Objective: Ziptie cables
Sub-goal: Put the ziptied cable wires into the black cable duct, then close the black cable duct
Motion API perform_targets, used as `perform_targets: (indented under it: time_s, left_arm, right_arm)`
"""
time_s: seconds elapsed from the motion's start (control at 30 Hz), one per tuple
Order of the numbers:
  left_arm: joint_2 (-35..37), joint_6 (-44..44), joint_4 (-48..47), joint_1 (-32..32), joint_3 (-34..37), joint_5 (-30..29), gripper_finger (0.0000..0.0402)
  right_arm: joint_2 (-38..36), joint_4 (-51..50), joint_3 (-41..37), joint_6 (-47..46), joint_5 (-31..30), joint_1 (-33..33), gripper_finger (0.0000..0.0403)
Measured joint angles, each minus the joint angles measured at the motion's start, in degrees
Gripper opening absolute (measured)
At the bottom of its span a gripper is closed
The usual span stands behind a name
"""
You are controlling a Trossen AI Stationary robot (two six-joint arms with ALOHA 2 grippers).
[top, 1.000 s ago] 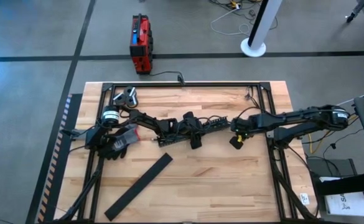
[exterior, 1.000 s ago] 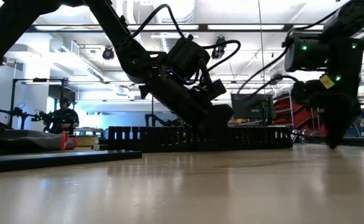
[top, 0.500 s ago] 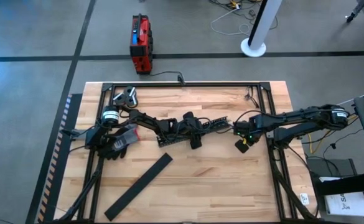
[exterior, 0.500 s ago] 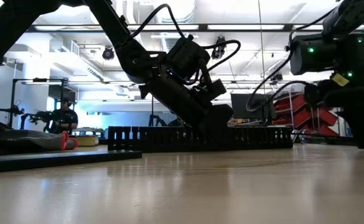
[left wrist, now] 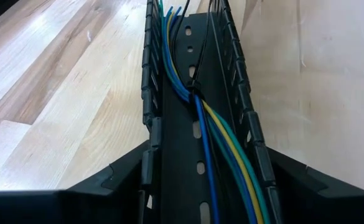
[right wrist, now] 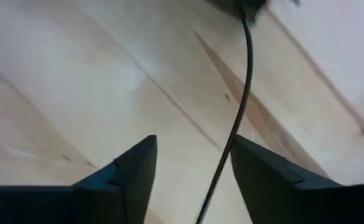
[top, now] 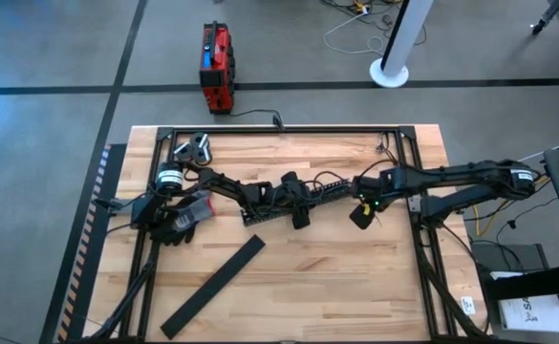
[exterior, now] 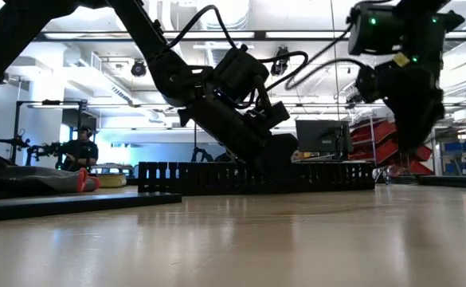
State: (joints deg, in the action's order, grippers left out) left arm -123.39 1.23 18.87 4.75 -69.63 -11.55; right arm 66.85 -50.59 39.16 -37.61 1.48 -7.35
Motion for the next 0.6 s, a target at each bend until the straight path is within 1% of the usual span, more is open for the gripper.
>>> perform_targets:
  time_s: [0.1,0.2,0.4,0.5,0.57,0.6]
  left_arm:
    - [0.0,0.0,0.0,0.0,0.0,0.0,0.0236]
    - [0.0,-0.1,0.0,0.0,0.0,0.0,0.0244]
    - [0.0,-0.7,0.2,0.0,0.0,0.1,0.0241]
    - [0.3,-1.2,0.1,0.0,0.0,0.2,0.0238]
    - [1.0,-1.3,-0.5,-0.1,0.1,0.2,0.0239]
    - [1.5,-1.4,-1.0,-0.1,0.2,0.1,0.0242]
  right_arm:
    - [0.0,0.3,1.9,1.7,-0.3,0.0,0.0204]
    - [0.0,2.2,2.4,3.6,-2.7,0.8,0.0214]
    - [0.0,3.3,2.3,4.8,-3.6,2.9,0.022]
    - [0.0,5.9,2.3,3.9,-4.6,5.4,0.0216]
    - [-0.1,9.2,2.3,3.9,-7.5,8.5,0.0211]
    - [0.0,11.6,2.2,4.3,-9.9,10.5,0.0208]
